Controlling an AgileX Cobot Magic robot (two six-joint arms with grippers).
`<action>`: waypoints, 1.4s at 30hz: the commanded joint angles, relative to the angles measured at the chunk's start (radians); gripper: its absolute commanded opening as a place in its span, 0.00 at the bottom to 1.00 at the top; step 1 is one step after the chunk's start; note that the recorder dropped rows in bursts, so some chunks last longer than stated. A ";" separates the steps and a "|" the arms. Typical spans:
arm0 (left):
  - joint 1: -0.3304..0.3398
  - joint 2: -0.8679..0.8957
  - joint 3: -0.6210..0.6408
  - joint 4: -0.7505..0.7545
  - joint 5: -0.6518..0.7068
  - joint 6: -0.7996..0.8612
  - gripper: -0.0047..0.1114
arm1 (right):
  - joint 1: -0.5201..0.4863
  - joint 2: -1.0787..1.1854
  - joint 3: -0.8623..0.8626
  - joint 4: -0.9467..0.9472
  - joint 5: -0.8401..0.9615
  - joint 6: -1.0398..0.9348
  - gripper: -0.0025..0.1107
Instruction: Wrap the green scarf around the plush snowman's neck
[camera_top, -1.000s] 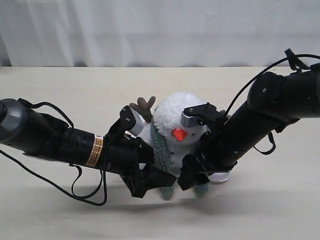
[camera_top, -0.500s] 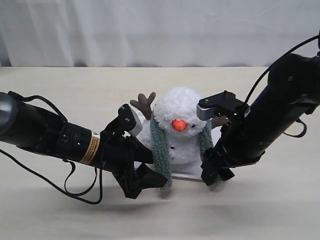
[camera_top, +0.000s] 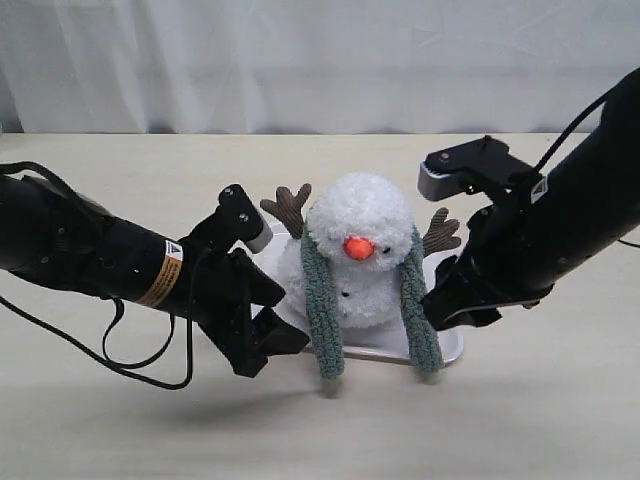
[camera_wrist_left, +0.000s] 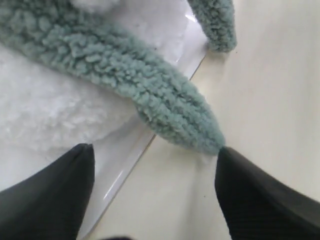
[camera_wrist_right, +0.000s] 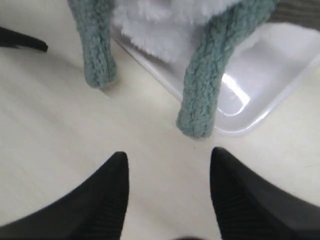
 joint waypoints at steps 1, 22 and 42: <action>-0.003 -0.065 -0.002 0.046 0.011 -0.148 0.56 | 0.000 -0.090 0.000 -0.011 -0.035 0.001 0.27; -0.003 -0.606 0.227 -0.138 0.320 -0.196 0.04 | 0.000 -0.522 0.117 0.116 -0.276 -0.131 0.06; -0.003 -1.276 0.275 -0.142 0.308 -0.298 0.04 | 0.000 -1.163 0.433 0.116 -0.687 -0.217 0.06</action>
